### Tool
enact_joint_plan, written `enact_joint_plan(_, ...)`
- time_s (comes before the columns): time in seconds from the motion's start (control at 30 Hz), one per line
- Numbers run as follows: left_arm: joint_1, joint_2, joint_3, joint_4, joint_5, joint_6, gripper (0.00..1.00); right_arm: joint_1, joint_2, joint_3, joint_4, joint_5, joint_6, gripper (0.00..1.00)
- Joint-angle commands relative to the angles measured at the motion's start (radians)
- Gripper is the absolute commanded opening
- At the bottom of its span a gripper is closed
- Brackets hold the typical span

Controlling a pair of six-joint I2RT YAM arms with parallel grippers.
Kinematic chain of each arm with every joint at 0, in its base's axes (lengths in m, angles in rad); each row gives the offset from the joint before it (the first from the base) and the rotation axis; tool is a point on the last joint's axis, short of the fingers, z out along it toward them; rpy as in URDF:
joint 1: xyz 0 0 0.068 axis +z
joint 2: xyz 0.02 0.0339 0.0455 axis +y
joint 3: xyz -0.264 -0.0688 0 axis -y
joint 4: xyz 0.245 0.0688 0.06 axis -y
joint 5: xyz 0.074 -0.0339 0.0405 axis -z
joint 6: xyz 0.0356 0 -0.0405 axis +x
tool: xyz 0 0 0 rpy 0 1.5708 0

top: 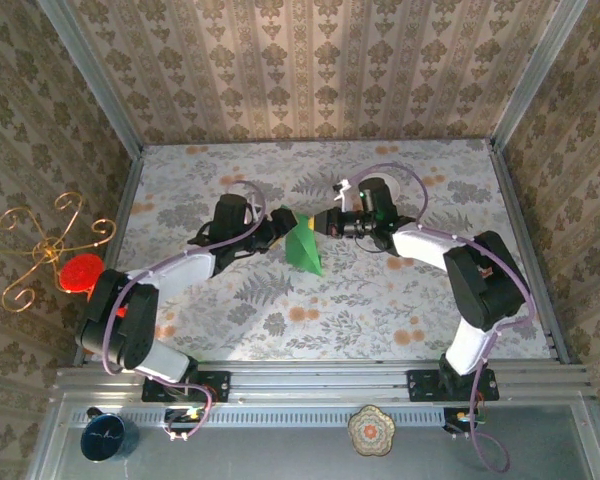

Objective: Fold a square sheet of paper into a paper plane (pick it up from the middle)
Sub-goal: Turn over the paper at the center of the table.

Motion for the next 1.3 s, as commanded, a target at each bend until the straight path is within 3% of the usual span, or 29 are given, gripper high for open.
enact_joint_plan(0.0, -0.018, -0.028, -0.010, 0.110, 0.046, 0.021, 0.79, -0.015, -0.043, -0.032, 0.137, 0.017, 0.182, 0.03)
enact_joint_plan(0.27, -0.043, 0.023, 0.031, 0.229, 0.109, 0.042, 0.75, -0.034, -0.059, -0.051, 0.308, -0.004, 0.394, 0.04)
enact_joint_plan(0.53, -0.051, 0.066, 0.043, 0.341, 0.156, 0.018, 0.62, -0.054, -0.043, -0.059, 0.407, -0.025, 0.495, 0.05)
enact_joint_plan(0.9, -0.048, 0.067, 0.025, 0.413, 0.175, -0.015, 0.39, -0.067, -0.039, -0.087, 0.443, -0.024, 0.521, 0.06)
enact_joint_plan(1.27, -0.039, 0.061, 0.016, 0.427, 0.170, -0.037, 0.27, -0.076, -0.041, -0.110, 0.456, -0.019, 0.531, 0.11)
